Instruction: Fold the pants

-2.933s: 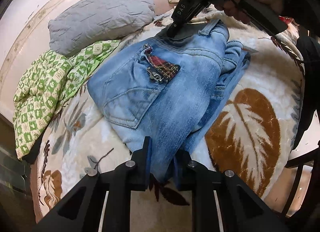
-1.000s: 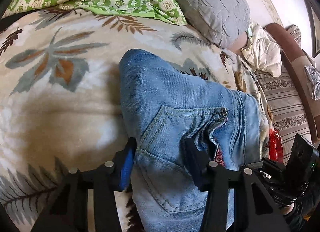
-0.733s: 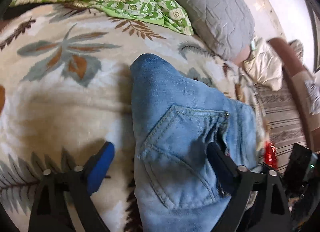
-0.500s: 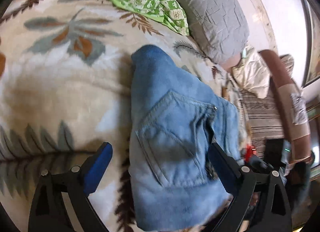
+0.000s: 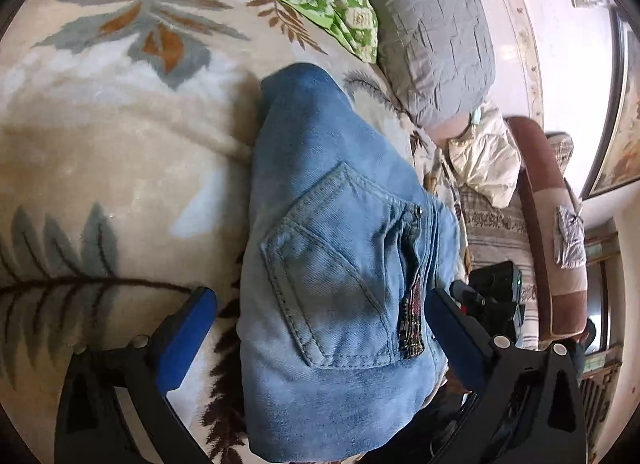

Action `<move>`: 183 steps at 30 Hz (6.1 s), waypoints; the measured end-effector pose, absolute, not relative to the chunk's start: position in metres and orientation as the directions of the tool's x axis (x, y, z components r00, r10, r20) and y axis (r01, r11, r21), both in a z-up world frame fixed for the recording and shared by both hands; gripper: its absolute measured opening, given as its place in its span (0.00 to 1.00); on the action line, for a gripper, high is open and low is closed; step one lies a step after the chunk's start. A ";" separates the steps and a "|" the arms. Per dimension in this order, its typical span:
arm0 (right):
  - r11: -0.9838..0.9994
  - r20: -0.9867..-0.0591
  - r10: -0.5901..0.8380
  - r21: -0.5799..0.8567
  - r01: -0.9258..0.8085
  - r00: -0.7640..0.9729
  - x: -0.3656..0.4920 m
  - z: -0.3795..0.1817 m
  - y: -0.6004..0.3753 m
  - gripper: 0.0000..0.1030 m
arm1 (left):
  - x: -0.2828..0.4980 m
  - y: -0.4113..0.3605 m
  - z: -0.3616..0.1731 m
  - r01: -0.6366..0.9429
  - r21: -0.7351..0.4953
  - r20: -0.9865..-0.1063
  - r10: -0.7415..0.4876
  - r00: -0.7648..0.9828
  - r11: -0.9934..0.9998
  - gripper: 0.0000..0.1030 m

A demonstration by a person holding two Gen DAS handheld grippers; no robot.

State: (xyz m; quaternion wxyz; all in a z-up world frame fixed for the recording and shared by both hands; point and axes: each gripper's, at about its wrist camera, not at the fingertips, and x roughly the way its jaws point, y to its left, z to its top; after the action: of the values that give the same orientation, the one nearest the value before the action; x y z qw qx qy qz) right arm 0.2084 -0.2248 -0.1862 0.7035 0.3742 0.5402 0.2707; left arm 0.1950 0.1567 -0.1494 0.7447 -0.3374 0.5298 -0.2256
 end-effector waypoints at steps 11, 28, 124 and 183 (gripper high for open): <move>0.698 -0.666 0.703 0.713 -0.066 0.249 0.224 -0.179 -0.177 1.00 | 0.209 0.128 -0.151 -0.002 -0.678 -0.694 -0.638 0.333 0.735 1.00; 0.767 -0.718 0.637 0.628 -0.132 0.281 0.215 -0.177 -0.182 0.42 | 0.200 0.128 -0.147 0.059 -0.630 -0.710 -0.605 0.361 0.774 0.47; 0.994 -0.608 -0.087 -0.005 0.106 0.789 -0.023 0.033 -0.204 1.00 | 0.009 0.031 0.015 0.039 -0.016 -0.573 -0.041 0.819 0.999 1.00; 0.994 -0.620 -0.091 -0.009 0.108 0.779 -0.020 0.025 -0.206 1.00 | 0.011 0.027 0.014 0.059 -0.019 -0.590 -0.059 0.805 0.998 1.00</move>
State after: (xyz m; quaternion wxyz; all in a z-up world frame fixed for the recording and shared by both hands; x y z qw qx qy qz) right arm -0.0201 -0.2059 0.0249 0.9431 0.0135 0.3280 -0.0527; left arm 0.0112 0.0272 0.0143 0.9500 0.0000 0.3106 -0.0311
